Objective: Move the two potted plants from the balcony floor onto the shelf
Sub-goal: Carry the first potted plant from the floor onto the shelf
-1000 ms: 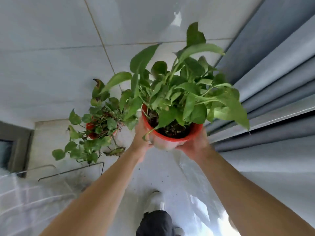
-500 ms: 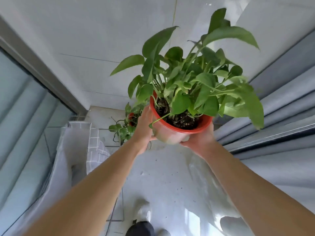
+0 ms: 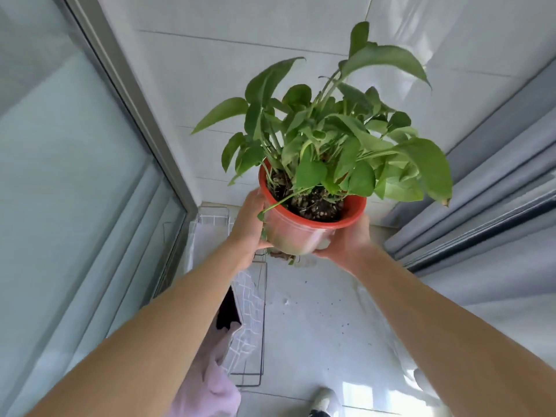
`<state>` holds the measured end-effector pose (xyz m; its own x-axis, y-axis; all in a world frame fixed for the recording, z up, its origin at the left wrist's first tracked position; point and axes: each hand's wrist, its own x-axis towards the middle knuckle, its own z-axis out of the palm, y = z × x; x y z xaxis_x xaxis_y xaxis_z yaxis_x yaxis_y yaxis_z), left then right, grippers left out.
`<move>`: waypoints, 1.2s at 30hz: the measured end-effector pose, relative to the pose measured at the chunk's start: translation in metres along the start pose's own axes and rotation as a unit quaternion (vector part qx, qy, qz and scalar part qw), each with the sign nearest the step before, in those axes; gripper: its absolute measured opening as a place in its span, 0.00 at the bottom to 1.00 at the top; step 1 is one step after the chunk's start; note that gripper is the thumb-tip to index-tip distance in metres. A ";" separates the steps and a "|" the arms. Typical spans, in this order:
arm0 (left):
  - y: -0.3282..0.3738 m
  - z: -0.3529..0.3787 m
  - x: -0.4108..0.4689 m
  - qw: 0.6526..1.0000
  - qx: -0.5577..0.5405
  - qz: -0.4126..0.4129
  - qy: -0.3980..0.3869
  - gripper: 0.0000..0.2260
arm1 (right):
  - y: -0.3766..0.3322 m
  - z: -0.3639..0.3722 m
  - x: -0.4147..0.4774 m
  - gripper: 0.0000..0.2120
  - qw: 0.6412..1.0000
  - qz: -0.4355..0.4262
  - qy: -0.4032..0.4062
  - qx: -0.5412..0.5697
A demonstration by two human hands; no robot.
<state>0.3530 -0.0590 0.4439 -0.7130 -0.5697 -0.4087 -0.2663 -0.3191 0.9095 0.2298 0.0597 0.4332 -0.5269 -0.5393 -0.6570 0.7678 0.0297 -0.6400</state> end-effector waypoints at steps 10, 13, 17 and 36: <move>0.037 -0.062 -0.116 0.997 0.016 -0.004 -0.075 0.24 | 0.057 0.048 -0.145 0.22 0.995 -0.073 0.037 0.056; 0.041 -0.058 -0.150 0.995 0.020 -0.004 -0.102 0.19 | 0.062 0.049 -0.185 0.16 0.991 -0.084 0.083 0.060; 0.036 -0.042 -0.195 0.992 0.026 -0.011 -0.124 0.20 | 0.077 0.035 -0.241 0.11 0.984 -0.093 0.125 0.087; -0.064 0.153 -0.522 0.878 0.157 -0.017 -0.452 0.11 | 0.241 -0.166 -0.621 0.23 0.871 -0.227 0.329 0.285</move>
<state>0.6429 0.3747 0.6111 -0.8868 0.3150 -0.3382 -0.3623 -0.0196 0.9318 0.6816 0.5408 0.6205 -0.7743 0.2193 -0.5936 0.3826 -0.5851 -0.7151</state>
